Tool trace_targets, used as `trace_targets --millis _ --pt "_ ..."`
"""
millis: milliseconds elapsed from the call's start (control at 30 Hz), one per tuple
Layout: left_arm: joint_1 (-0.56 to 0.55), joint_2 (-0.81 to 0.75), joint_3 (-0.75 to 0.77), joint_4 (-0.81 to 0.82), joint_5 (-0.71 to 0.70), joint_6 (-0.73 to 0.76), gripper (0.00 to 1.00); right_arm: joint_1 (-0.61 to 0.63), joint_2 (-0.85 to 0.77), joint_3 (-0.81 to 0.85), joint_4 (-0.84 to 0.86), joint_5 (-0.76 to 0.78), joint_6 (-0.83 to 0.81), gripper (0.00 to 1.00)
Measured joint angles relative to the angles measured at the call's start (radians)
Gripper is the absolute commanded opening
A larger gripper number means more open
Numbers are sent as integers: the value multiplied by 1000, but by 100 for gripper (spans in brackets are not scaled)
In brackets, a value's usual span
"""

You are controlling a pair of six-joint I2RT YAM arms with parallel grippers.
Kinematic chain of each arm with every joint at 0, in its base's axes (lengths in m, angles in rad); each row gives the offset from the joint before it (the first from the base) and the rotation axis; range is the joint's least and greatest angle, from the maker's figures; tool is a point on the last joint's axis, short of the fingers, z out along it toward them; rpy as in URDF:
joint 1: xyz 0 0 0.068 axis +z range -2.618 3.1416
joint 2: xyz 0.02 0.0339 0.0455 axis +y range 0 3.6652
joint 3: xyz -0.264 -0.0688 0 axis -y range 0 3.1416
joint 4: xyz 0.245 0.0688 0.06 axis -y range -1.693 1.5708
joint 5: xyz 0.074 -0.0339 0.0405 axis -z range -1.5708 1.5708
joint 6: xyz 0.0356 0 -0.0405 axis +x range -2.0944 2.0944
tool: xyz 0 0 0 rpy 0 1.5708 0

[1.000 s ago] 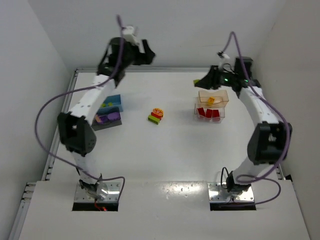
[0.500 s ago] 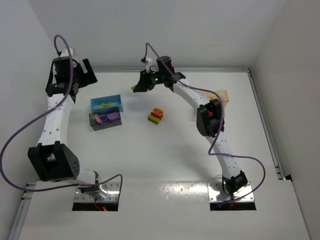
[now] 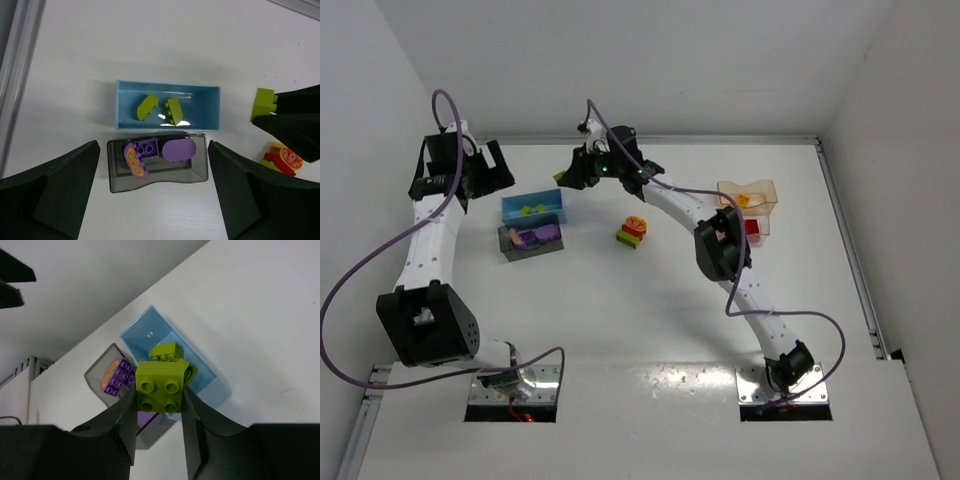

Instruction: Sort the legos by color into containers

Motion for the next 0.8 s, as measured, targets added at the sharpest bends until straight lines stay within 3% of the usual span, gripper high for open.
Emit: trace_targets --millis 367,600,800 --pt "60 -5 -2 -5 27 0 96 80 169 66 133 70 58 18" --pt "64 -32 -21 -5 45 -4 97 124 179 72 146 111 59 46" --pt "64 -33 -24 -4 64 -5 97 118 179 87 168 164 22 49"
